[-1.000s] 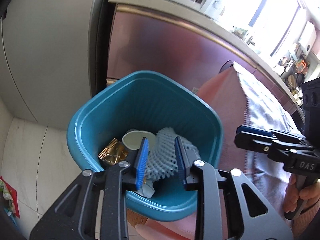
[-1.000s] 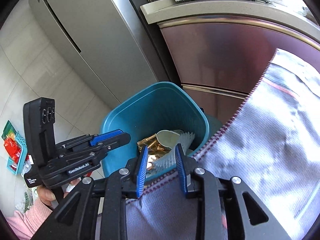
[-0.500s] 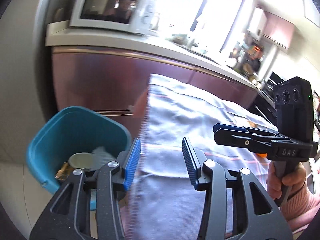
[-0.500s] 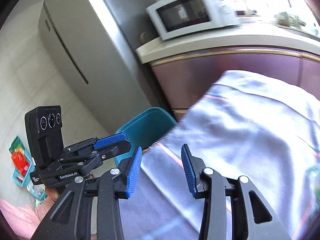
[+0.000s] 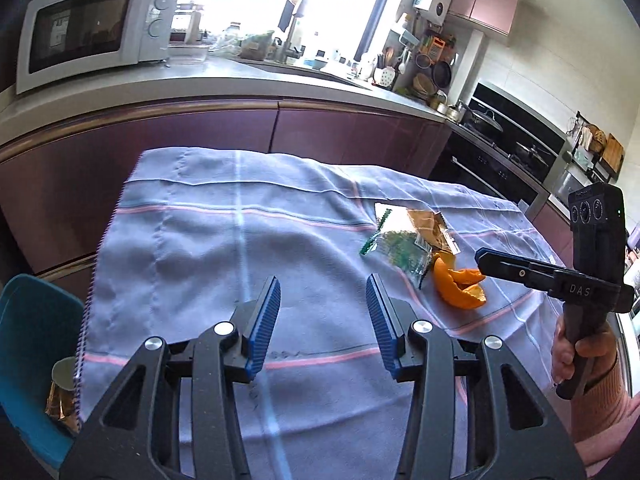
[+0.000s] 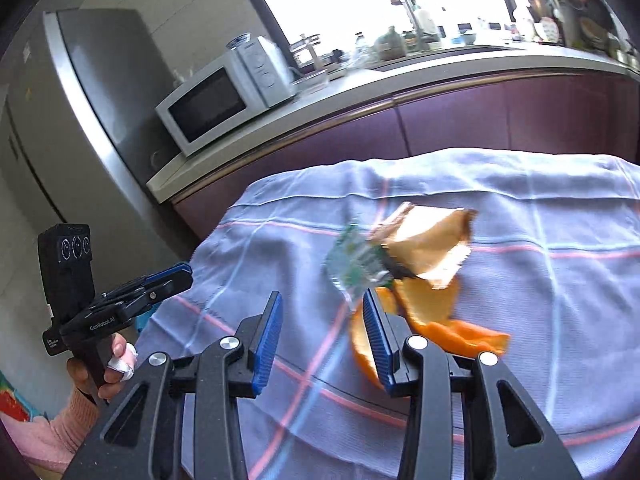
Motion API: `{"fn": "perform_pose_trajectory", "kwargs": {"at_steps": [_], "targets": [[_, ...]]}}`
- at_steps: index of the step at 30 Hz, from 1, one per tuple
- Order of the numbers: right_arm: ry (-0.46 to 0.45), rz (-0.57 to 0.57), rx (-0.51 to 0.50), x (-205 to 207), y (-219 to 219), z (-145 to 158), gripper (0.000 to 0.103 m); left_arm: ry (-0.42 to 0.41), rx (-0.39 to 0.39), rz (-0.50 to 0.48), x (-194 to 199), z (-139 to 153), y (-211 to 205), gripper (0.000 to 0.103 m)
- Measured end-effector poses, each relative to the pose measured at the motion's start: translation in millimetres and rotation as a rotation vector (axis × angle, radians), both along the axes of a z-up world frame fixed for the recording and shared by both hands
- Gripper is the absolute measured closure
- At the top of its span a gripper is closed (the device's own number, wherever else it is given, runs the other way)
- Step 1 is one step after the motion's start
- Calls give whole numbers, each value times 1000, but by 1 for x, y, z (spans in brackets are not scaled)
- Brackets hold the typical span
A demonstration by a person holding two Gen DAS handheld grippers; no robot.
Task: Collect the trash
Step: 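Grasp the clear green-labelled wrapper with the left tool while the right grasps an orange peel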
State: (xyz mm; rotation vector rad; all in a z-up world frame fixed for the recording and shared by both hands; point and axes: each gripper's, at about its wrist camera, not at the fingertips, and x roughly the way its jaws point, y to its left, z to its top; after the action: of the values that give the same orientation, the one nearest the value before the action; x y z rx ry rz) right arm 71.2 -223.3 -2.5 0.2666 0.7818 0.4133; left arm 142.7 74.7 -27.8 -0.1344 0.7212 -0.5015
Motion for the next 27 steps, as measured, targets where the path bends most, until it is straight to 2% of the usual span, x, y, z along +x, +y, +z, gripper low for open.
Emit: {"fn": "perform_pose_trajectory", "kwargs": {"at_steps": [4,8,12,19,25,27], "targets": [[16,-118,-2,-1,-41,-11,63,14,37,-45,20,-4,-33,58],[51,-179,14,2,-65,-26,58,29,71,-74,39,-8,-60,57],[89,-185,58,6,-76,-41,58,40,118,-77,58,-14,-84,57],[113,-156,84,10,-74,-51,58,64,144,-122,81,-22,-108,57],[137,-145,106,12,-76,-57,59,98,145,-191,96,-31,-127,49],[138,-136,104,11,-74,-58,64,112,158,-207,100,-36,-133,48]]}}
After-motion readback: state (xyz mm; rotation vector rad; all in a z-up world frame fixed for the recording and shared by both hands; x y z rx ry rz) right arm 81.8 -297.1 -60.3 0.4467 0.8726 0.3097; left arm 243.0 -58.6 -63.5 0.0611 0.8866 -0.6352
